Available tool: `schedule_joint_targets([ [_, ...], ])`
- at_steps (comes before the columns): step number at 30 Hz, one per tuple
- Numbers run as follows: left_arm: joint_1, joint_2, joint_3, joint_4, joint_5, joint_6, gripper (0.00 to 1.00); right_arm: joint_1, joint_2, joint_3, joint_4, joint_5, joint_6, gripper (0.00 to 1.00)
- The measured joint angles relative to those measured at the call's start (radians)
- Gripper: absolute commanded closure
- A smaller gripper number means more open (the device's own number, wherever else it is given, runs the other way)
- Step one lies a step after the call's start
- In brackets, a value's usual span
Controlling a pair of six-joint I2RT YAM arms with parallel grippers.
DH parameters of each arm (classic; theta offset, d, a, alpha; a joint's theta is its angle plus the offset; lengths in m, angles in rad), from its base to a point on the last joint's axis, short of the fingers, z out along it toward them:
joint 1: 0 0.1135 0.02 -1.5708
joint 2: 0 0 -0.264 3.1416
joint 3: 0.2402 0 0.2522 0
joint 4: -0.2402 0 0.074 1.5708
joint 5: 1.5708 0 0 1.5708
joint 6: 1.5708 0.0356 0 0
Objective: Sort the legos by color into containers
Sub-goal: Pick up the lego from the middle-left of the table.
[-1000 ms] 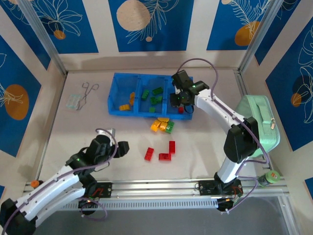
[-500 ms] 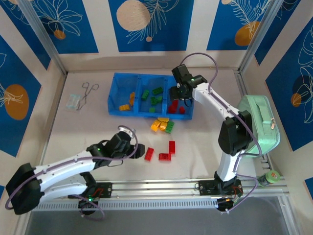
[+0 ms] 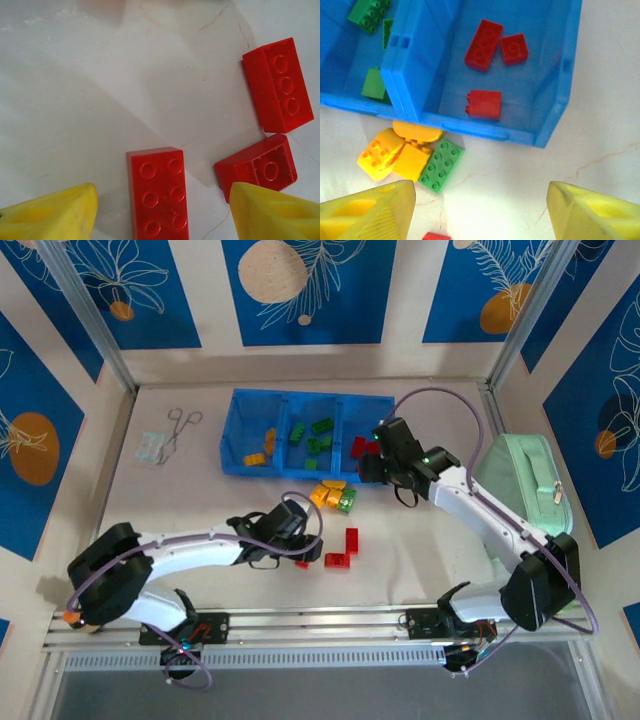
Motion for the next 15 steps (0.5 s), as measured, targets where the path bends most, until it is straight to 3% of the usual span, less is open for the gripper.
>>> schedule_joint_targets([
  [7,-0.021,0.114,0.048,-0.031,-0.003,0.001,0.45,-0.001,-0.076,-0.137,0.042,-0.017,0.050,0.29],
  [10,-0.026,0.127,0.067,-0.060,-0.024,0.002,0.66,-0.004,-0.098,-0.183,0.059,-0.029,0.062,0.29],
  [11,-0.026,0.132,0.075,-0.076,-0.034,0.003,0.69,-0.007,-0.103,-0.195,0.065,-0.034,0.066,0.29],
  [15,-0.035,0.146,0.131,-0.117,-0.042,0.021,0.69,-0.025,-0.121,-0.233,0.094,-0.050,0.083,0.29],
])
